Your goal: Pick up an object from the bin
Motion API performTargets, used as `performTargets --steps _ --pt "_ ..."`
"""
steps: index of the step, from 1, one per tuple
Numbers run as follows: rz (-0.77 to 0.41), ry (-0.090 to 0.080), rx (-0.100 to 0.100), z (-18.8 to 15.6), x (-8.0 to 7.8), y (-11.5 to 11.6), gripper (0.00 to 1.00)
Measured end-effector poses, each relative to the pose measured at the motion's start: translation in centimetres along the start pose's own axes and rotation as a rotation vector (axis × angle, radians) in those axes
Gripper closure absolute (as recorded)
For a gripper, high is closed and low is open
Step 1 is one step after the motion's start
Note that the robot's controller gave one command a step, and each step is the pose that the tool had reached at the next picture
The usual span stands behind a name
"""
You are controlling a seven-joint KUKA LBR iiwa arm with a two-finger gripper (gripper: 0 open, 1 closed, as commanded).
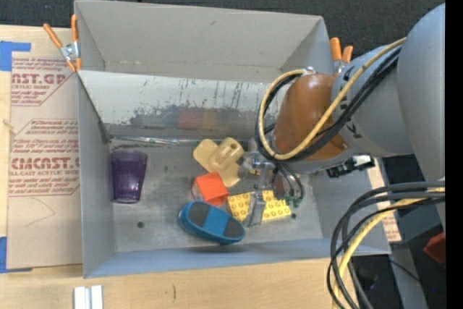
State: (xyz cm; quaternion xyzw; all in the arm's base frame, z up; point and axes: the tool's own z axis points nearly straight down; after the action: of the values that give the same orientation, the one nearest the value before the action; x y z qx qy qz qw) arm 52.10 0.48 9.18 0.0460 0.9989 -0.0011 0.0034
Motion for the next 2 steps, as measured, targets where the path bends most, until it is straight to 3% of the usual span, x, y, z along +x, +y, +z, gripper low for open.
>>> performTargets --steps 1,2 --pt "0.000 0.000 0.000 0.00 0.00 0.00 1.00" --pt "0.000 0.000 0.000 0.00 0.00 0.00 0.00"
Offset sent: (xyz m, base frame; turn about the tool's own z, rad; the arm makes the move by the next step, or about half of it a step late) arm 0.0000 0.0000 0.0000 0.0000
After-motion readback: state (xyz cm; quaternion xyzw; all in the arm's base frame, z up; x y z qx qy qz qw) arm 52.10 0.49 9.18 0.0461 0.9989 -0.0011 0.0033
